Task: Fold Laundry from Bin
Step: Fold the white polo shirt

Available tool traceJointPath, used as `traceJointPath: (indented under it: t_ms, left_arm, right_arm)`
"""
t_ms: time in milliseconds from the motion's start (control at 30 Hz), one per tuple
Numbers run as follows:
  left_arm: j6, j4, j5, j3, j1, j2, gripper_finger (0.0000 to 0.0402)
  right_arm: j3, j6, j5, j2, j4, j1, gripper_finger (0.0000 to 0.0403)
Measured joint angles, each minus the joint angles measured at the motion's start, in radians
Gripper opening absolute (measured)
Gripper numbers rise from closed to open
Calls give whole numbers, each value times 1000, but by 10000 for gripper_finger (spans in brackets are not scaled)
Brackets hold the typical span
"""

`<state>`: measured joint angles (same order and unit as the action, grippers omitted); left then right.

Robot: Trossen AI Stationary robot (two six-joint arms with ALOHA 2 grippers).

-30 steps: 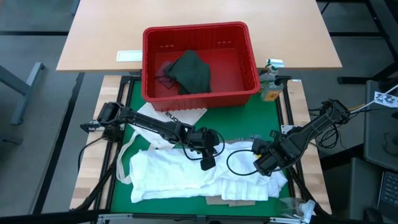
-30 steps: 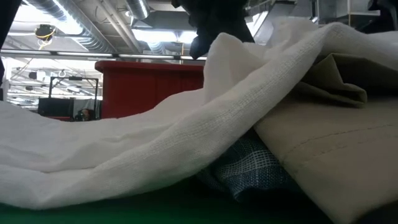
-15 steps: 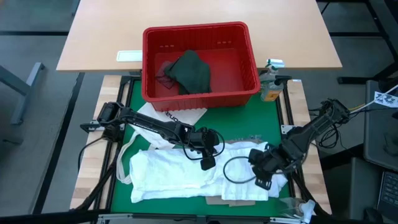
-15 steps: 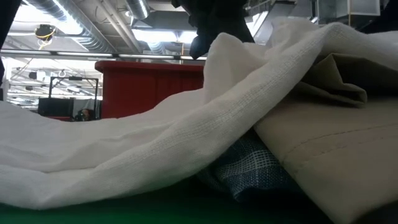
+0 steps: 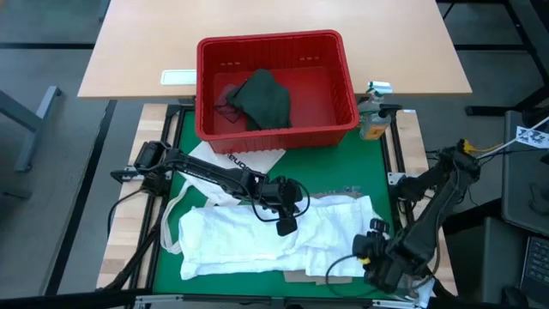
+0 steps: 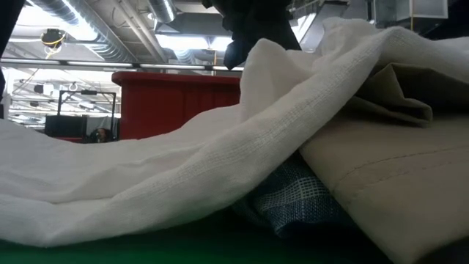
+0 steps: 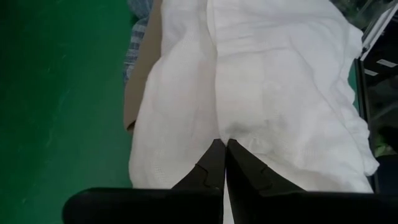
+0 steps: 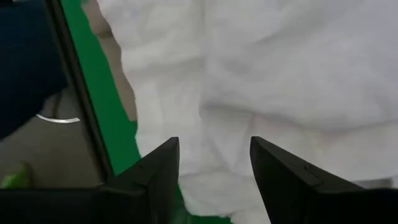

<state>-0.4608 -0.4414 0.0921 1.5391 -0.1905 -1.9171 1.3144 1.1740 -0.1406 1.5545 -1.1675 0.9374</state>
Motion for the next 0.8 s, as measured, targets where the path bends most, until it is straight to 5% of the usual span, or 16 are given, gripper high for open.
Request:
traceJointPath:
  t_ms: [600, 800]
  left_arm:
    - [0, 1, 0, 0, 0, 0, 0]
    - [0, 1, 0, 0, 0, 0, 0]
  right_arm:
    - [0, -4, -35, 187, -9, 12, 196]
    - [0, -2, -97, 191, -15, 11, 125]
